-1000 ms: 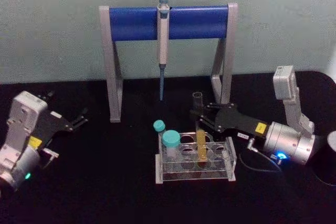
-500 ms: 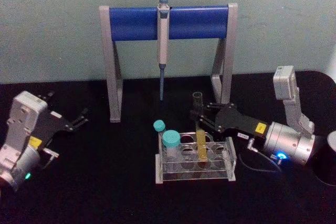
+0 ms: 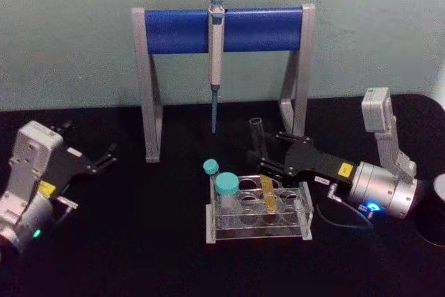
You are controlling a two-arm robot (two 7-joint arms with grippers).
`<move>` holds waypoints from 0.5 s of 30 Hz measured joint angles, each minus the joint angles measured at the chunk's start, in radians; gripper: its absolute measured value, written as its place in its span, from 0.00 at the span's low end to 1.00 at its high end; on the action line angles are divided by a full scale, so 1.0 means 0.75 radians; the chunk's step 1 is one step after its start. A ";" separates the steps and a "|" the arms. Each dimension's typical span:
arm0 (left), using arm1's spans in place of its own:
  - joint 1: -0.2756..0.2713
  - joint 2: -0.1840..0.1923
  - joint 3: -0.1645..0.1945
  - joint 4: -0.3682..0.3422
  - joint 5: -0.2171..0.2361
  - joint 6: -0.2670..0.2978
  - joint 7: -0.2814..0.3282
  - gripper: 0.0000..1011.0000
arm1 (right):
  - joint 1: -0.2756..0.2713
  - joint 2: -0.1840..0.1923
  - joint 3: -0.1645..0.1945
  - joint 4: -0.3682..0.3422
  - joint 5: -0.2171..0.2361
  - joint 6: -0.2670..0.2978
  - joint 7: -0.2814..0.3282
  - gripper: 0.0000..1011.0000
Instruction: Pick up the test tube from the test tube rack, shake it, then place it back into the test tube rack.
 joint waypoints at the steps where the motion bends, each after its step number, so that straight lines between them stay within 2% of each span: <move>1: 0.000 0.000 0.000 0.000 0.000 0.000 0.000 0.99 | 0.000 0.000 0.000 0.000 0.000 0.000 0.000 0.55; 4: 0.000 0.000 0.000 0.000 0.000 0.000 0.000 0.99 | 0.000 0.000 0.000 0.000 0.000 0.000 0.000 0.64; 5: 0.000 0.000 0.000 0.000 0.000 0.000 0.000 0.99 | 0.000 0.000 0.000 0.000 0.000 -0.001 0.000 0.70; 15: 0.000 0.000 0.000 0.000 0.000 0.000 0.000 0.99 | 0.000 0.000 0.000 0.000 0.001 -0.001 0.000 0.96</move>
